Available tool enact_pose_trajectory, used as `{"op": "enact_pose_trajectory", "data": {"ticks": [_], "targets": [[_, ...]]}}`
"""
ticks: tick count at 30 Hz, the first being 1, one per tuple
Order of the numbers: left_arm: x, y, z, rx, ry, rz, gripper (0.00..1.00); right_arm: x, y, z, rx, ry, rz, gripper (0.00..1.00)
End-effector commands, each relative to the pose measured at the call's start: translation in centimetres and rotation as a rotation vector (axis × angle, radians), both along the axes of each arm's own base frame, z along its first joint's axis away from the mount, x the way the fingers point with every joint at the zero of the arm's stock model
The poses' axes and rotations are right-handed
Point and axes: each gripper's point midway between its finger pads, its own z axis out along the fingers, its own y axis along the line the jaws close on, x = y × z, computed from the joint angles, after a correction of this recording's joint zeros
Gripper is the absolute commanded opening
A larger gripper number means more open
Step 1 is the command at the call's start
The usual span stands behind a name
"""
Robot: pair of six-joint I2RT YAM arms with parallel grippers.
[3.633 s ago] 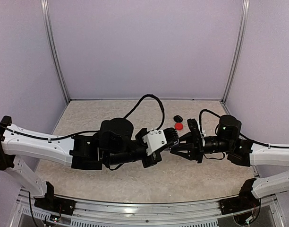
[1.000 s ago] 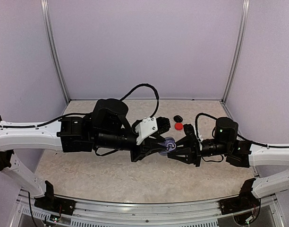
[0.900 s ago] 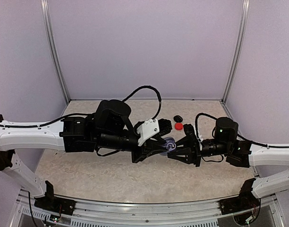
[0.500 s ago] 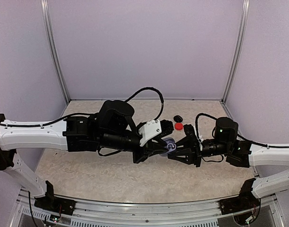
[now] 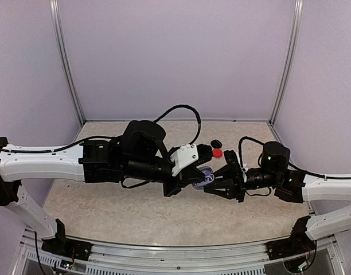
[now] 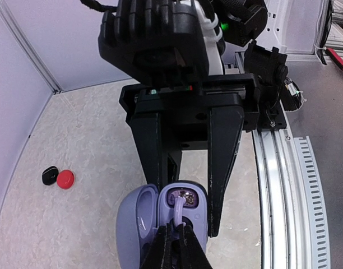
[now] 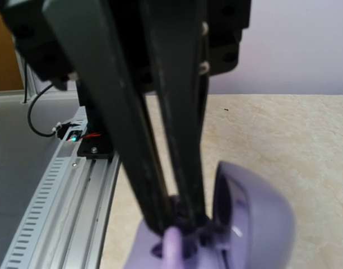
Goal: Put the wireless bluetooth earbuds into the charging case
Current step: Insert the right earbud into the right side groove of the charging case.
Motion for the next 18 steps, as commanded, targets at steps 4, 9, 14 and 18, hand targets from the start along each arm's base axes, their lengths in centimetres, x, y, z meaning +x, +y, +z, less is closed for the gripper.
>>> {"op": "enact_pose_trajectory", "data": {"ticks": [4, 9, 14, 18], "targets": [[-0.2, -0.8, 0.6, -0.017, -0.004, -0.039, 0.08, -0.4, 0.2, 1.8, 0.05, -0.033, 0.021, 0.0], [-0.2, -0.6, 1.9, -0.052, -0.025, -0.033, 0.12, -0.2, 0.2, 1.4, 0.043, -0.028, 0.007, 0.0], [-0.4, -0.2, 3.2, -0.094, -0.056, -0.03, 0.13, -0.2, 0.3, 1.2, 0.038, -0.021, 0.008, 0.0], [-0.5, -0.5, 3.2, -0.096, -0.062, -0.036, 0.14, -0.2, 0.4, 1.2, 0.039, -0.019, 0.012, 0.0]]}}
